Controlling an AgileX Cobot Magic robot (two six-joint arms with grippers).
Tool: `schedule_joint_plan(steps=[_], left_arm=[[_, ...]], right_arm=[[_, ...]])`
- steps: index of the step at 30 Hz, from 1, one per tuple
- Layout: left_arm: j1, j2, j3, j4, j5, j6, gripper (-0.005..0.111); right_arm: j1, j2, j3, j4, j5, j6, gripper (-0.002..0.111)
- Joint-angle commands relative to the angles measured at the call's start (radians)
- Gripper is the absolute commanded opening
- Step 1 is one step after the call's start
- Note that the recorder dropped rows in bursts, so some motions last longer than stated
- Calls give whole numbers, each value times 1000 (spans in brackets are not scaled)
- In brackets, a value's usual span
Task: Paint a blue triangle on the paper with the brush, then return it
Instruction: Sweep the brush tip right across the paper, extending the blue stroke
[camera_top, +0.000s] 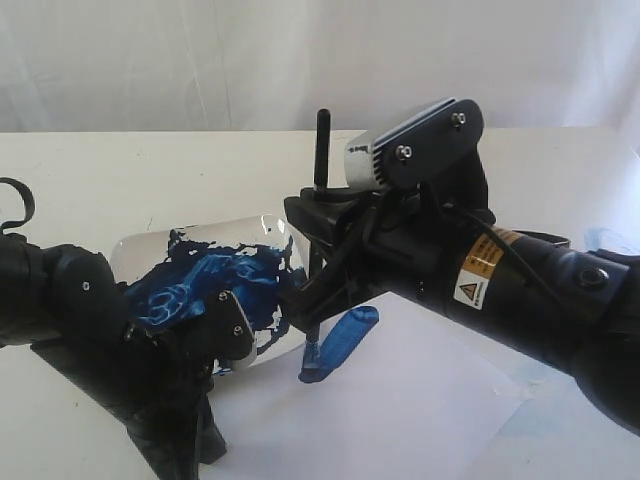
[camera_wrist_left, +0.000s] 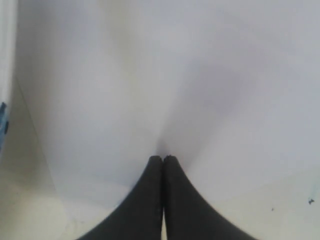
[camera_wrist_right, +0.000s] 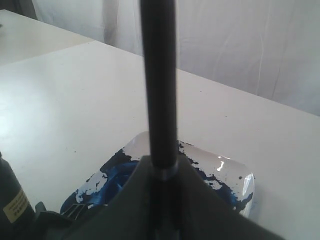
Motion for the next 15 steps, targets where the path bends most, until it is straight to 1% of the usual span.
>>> schedule_joint_plan(steps=[1,7,15], left_arm=[[-7,16,9,-3,15,-4,0],[-7,16,9,-3,15,-4,0],[-7,16,9,-3,13,-4,0]], right_arm=[[4,2,5,4,19,-10,0],[4,2,5,4,75,-10,0],[2,-4,5,4,69,-12,0]])
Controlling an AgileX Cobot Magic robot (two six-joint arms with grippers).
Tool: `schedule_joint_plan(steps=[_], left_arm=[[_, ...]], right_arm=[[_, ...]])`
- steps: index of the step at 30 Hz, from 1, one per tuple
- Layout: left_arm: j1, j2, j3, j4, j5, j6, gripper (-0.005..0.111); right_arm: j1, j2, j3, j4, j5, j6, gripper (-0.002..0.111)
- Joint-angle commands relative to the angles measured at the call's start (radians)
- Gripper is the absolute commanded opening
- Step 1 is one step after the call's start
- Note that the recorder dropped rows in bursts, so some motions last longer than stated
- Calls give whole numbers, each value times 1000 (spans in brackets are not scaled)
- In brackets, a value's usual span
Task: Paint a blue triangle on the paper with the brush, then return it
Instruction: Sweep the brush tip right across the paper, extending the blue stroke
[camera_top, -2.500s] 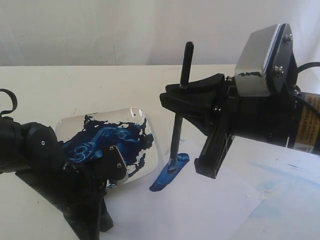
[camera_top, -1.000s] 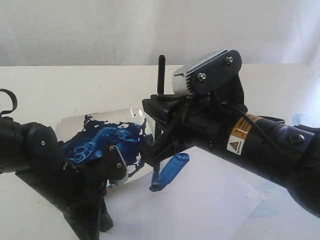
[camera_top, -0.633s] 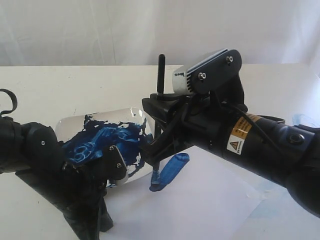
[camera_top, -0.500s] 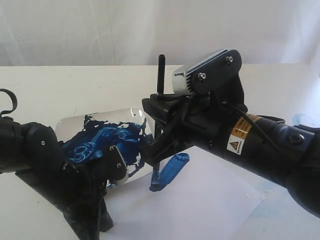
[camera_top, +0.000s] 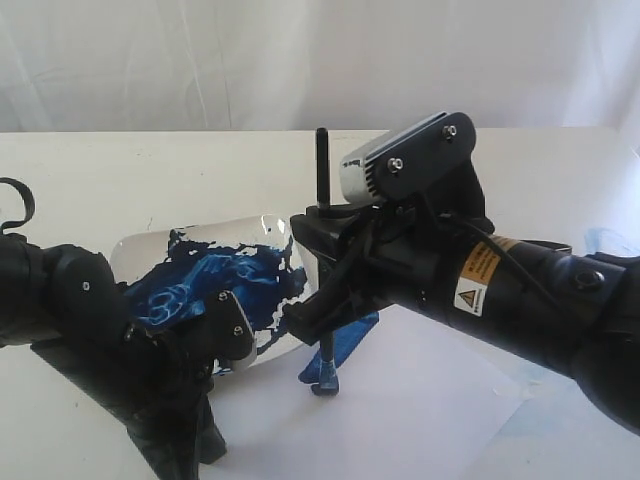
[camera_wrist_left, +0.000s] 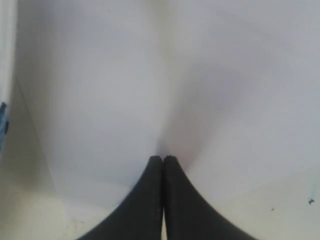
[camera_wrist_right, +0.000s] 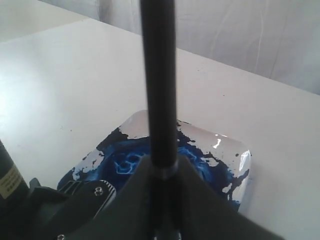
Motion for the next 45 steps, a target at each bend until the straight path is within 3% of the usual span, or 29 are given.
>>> schedule_joint_plan(steps=[1,6,32,45], left_arm=[[-7,16,9,-3,13,-4,0],[-7,16,9,-3,13,-4,0],[-7,16,9,-3,11,-4,0],[-7,16,9,-3,11,-4,0]], right_arm=[[2,-4,5,4,-20,-11,0],[2,-4,3,6,-209,-11,0],[2,55,3,26,-72,-11,0],[0,19,3,143,-6,-153,0]])
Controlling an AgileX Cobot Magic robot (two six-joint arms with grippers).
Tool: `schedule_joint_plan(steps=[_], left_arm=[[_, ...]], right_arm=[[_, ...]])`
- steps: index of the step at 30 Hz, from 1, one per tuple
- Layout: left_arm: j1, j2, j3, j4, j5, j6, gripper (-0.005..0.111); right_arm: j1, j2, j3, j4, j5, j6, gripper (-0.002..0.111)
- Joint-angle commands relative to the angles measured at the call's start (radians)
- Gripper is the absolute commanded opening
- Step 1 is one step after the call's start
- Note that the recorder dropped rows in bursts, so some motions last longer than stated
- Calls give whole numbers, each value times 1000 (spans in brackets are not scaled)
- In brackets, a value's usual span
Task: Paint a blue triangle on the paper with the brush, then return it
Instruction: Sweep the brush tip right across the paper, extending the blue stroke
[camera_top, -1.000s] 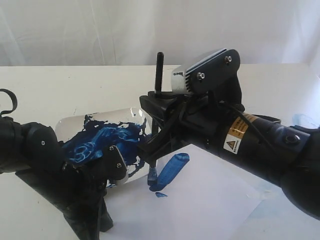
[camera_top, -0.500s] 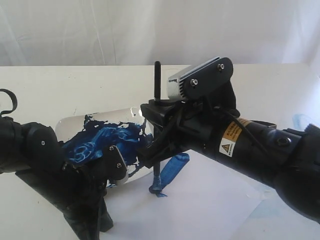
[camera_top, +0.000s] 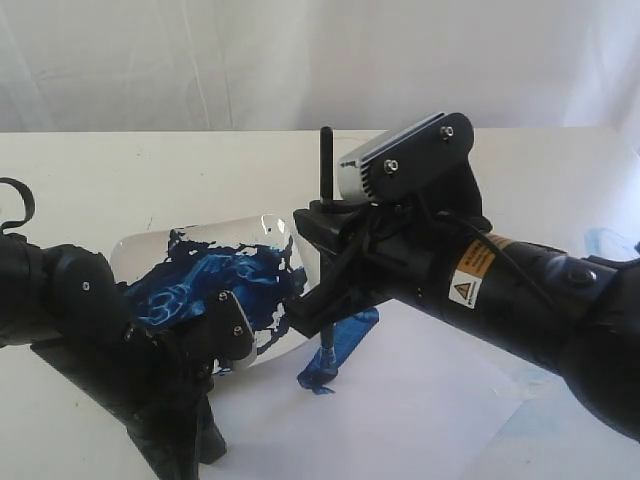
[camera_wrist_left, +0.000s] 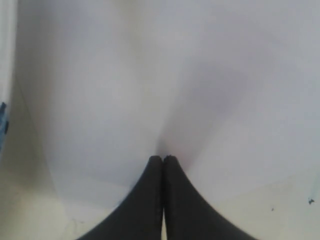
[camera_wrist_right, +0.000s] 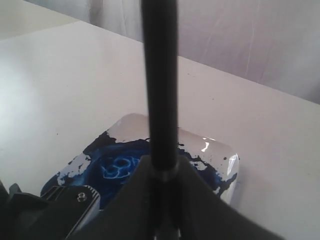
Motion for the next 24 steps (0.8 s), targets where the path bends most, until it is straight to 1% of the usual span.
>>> schedule_joint_plan(steps=[1,8,14,24], left_arm=[[-7,16,9,-3,11,-4,0],[-7,16,9,-3,11,-4,0],[-7,16,9,-3,11,-4,0],[-7,16,9,-3,11,-4,0]], right_arm=[[0,-7,3,66,31,-64,0],[0,-16,3,80,55,-78,0],[0,-50,3,200,83,-208,0],[0,-69,5,341,122,-341,0]])
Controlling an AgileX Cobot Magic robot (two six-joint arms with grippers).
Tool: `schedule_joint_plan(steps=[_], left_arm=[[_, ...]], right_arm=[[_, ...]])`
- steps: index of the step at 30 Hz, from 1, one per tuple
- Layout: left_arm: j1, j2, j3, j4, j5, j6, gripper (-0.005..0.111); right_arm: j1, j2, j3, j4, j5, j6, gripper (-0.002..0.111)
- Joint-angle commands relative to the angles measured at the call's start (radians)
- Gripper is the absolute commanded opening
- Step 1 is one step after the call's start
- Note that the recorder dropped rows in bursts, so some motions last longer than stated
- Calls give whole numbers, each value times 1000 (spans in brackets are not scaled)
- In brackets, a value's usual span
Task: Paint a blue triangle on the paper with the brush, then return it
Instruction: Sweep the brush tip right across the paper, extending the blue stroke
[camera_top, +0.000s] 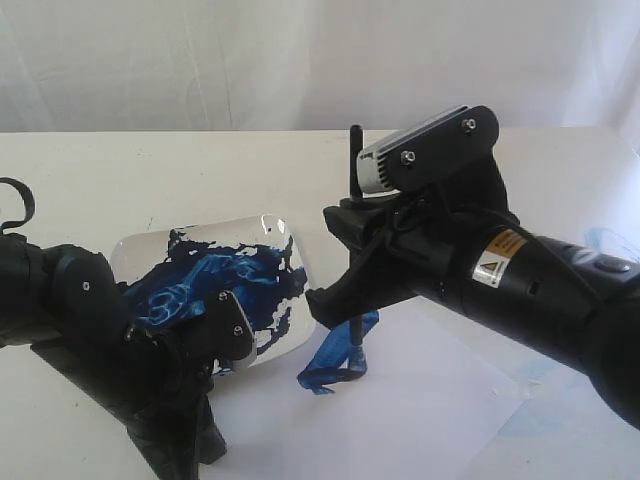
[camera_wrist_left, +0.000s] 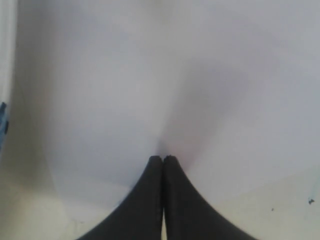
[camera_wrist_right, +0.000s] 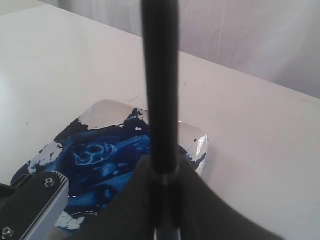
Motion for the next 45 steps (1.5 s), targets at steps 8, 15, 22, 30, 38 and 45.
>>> schedule_joint_plan(steps=[8,15,22,30,38,45], left_arm=[[-7,16,9,-3,11,-4,0],[-7,16,9,-3,13,-4,0],[-7,16,9,-3,13,-4,0],[-7,16,9,-3,13,-4,0],[-7,16,9,-3,13,-4,0],[-7,16,9,-3,13,-4,0]], right_arm=[[0,-32,5,189,26,-199,0],[0,-32,5,197,26,-211,0],[0,-32,5,276,29,-294,0],[0,-32,5,383,29,-406,0],[0,-34,5,578,3,-592,0],[0,-103,5,714,-21,-743,0]])
